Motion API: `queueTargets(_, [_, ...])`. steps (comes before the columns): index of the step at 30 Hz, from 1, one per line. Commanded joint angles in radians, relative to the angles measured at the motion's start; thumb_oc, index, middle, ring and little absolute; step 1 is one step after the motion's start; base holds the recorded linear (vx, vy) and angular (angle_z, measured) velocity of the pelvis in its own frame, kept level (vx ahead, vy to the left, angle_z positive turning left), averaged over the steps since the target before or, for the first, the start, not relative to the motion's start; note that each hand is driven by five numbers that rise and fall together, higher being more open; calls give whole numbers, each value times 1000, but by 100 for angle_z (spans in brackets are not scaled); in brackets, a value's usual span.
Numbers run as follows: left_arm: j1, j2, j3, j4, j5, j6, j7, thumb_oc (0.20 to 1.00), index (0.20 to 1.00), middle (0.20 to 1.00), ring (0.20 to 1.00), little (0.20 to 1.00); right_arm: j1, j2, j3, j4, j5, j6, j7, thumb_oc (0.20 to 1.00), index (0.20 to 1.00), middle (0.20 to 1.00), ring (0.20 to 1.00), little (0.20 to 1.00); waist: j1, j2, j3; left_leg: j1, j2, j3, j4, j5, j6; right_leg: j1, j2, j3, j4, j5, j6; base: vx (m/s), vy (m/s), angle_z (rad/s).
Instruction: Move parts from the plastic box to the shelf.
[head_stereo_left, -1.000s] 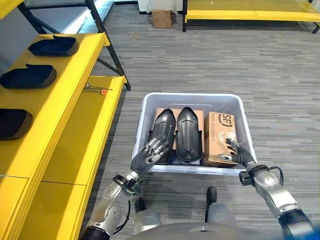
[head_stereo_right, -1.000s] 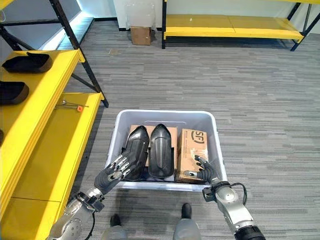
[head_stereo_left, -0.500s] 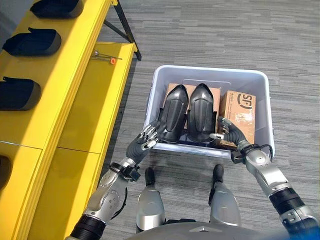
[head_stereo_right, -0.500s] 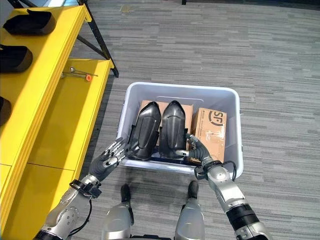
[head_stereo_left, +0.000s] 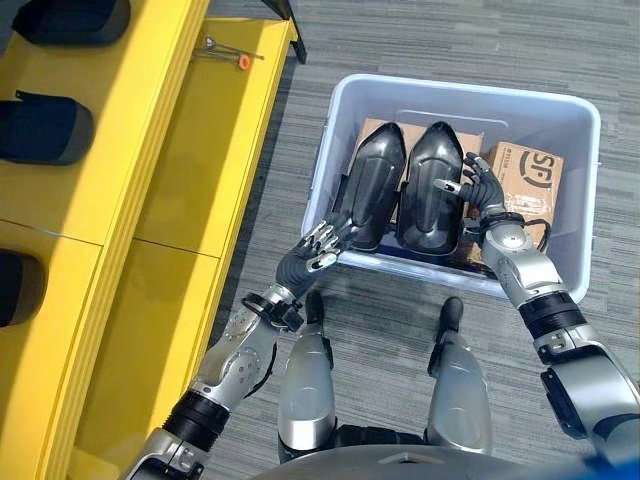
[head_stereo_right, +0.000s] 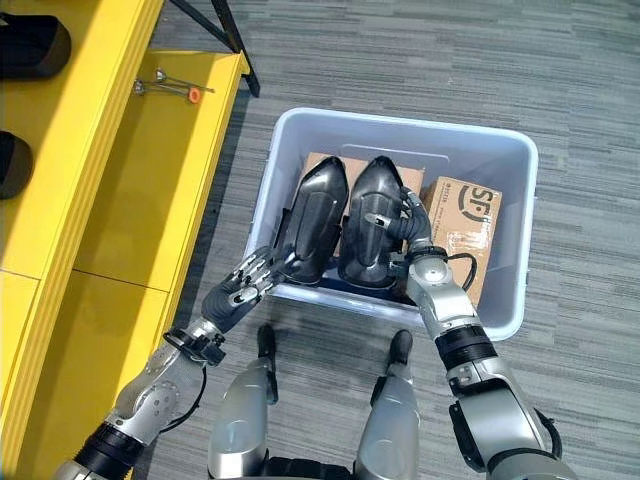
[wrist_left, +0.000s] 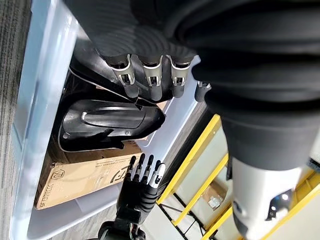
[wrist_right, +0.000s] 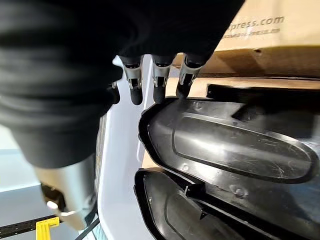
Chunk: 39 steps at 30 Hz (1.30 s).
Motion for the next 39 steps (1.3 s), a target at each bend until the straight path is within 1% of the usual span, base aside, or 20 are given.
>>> queueTargets(1, [44, -9, -6, -91, -22, -15, 0, 1000, 1000, 1000, 1000, 1000, -56, -26, -62, -5, -31, -47, -28, 1000, 1000, 1000, 1000, 1000, 9, -1, -16, -77, -46, 3, 29, 51, 66, -24, -5, -84, 160, -97, -58, -24, 31, 2])
queueTargets(2, [42, -9, -8, -92, -22, -14, 2, 1000, 1000, 1000, 1000, 1000, -63, -28, -63, -1, -34, -45, -28, 1000, 1000, 1000, 1000, 1000, 10, 0, -16, -82, -47, 3, 30, 51, 67, -30, -6, -84, 163, -98, -59, -33, 36, 4])
queueTargets(3, [37, -7, -21, -98, -25, -19, 13, 1000, 1000, 1000, 1000, 1000, -100, -36, -65, 32, -44, -31, -60, 1000, 1000, 1000, 1000, 1000, 16, 9, -16, -110, -51, 4, 37, 52, 69, -63, -10, -83, 182, -101, -60, 0, 0, 0])
queueTargets(5, [33, -5, -30, -100, -30, -22, 19, 1000, 1000, 1000, 1000, 1000, -131, -44, -71, 73, -60, -27, -115, 1000, 1000, 1000, 1000, 1000, 21, 15, -16, -129, -55, 5, 42, 51, 70, -84, -12, -84, 193, -104, -61, -13, 15, 0])
queueTargets(6, [31, -5, -36, -101, -30, -25, 21, 1000, 1000, 1000, 1000, 1000, -148, -51, -75, 100, -47, -29, -140, 1000, 1000, 1000, 1000, 1000, 24, 19, -16, -141, -56, 6, 46, 50, 72, -100, -14, -83, 203, -106, -62, -19, 13, 5])
queueTargets(8, [32, -4, -43, -104, -30, -28, 23, 1000, 1000, 1000, 1000, 1000, -173, -58, -86, 143, -67, -36, -152, 1000, 1000, 1000, 1000, 1000, 28, 25, -16, -160, -60, 7, 49, 50, 72, -121, -17, -83, 214, -109, -62, -19, 18, 7])
queueTargets(11, [27, -5, -61, -103, -34, -39, 32, 1000, 1000, 1000, 1000, 1000, -217, -71, -90, 209, -94, -43, -238, 1000, 1000, 1000, 1000, 1000, 35, 40, -16, -190, -64, 10, 53, 51, 74, -161, -24, -83, 235, -113, -62, -13, 26, 0])
queueTargets(13, [24, -4, -71, -111, -45, -47, 46, 1000, 1000, 1000, 1000, 1000, -230, -78, -94, 241, -101, -48, -219, 1000, 1000, 1000, 1000, 1000, 36, 51, -16, -209, -67, 13, 56, 52, 75, -188, -27, -79, 251, -116, -62, -7, 46, -3])
queueTargets(17, [22, -5, -80, -110, -48, -39, 46, 1000, 1000, 1000, 1000, 1000, -262, -95, -72, 287, -116, -22, -199, 1000, 1000, 1000, 1000, 1000, 40, 66, -16, -239, -72, 18, 70, 46, 74, -229, -39, -74, 280, -128, -60, -3, 18, -6])
queueTargets(18, [16, -5, -81, -106, -49, -38, 45, 1000, 1000, 1000, 1000, 1000, -276, -99, -65, 304, -117, -16, -198, 1000, 1000, 1000, 1000, 1000, 43, 70, -16, -252, -70, 17, 71, 53, 74, -243, -37, -74, 280, -121, -63, -4, 11, -6])
queueTargets(20, [17, -6, -85, -101, -52, -42, 42, 1000, 1000, 1000, 1000, 1000, -293, -106, -53, 330, -117, -14, -207, 1000, 1000, 1000, 1000, 1000, 44, 75, -16, -263, -73, 18, 79, 47, 73, -257, -42, -73, 295, -131, -62, -1, 4, -2])
queueTargets(22, [15, -6, -87, -97, -54, -43, 41, 1000, 1000, 1000, 1000, 1000, -322, -117, -42, 359, -118, 1, -209, 1000, 1000, 1000, 1000, 1000, 48, 83, -16, -282, -75, 18, 85, 47, 72, -278, -44, -73, 306, -134, -64, 0, 0, 0])
queueTargets(26, [6, -6, -92, -90, -57, -36, 38, 1000, 1000, 1000, 1000, 1000, -371, -134, -9, 445, -124, 42, -178, 1000, 1000, 1000, 1000, 1000, 56, 99, -16, -328, -79, 14, 105, 46, 70, -329, -48, -69, 338, -142, -68, -2, 4, 2])
queueTargets(30, [1, -7, -93, -91, -59, -30, 37, 1000, 1000, 1000, 1000, 1000, -377, -139, 11, 496, -143, 30, -152, 1000, 1000, 1000, 1000, 1000, 59, 103, -16, -357, -81, 9, 123, 41, 71, -357, -50, -68, 356, -146, -71, 0, -5, 2])
queueTargets(33, [-2, -8, -93, -86, -60, -29, 27, 1000, 1000, 1000, 1000, 1000, -368, -141, 34, 505, -230, 5, -141, 1000, 1000, 1000, 1000, 1000, 58, 108, -16, -372, -80, 12, 132, 40, 72, -374, -50, -65, 365, -147, -73, 0, 0, 0])
queueTargets(35, [-1, -10, -94, -88, -58, -29, 29, 1000, 1000, 1000, 1000, 1000, -360, -141, 51, 493, -298, -30, -194, 1000, 1000, 1000, 1000, 1000, 56, 110, -16, -377, -80, 12, 135, 40, 73, -380, -50, -62, 368, -146, -74, 0, 0, 0])
queueTargets(37, [4, -10, -93, -88, -73, -36, 28, 1000, 1000, 1000, 1000, 1000, -352, -149, 63, 450, -361, -70, -275, 1000, 1000, 1000, 1000, 1000, 51, 112, -16, -382, -80, 14, 138, 40, 75, -388, -49, -58, 370, -145, -74, 3, 21, 0])
queueTargets(38, [6, -10, -92, -89, -78, -38, 30, 1000, 1000, 1000, 1000, 1000, -346, -148, 61, 427, -386, -74, -304, 1000, 1000, 1000, 1000, 1000, 49, 113, -16, -382, -81, 14, 136, 41, 75, -389, -48, -56, 370, -145, -73, 2, 54, -1])
queueTargets(39, [9, -17, -91, -85, -70, -43, 29, 1000, 1000, 1000, 1000, 1000, -333, -143, 56, 387, -436, -82, -371, 1000, 1000, 1000, 1000, 1000, 44, 113, -16, -381, -80, 17, 132, 42, 75, -389, -47, -53, 366, -144, -73, 0, 49, -2])
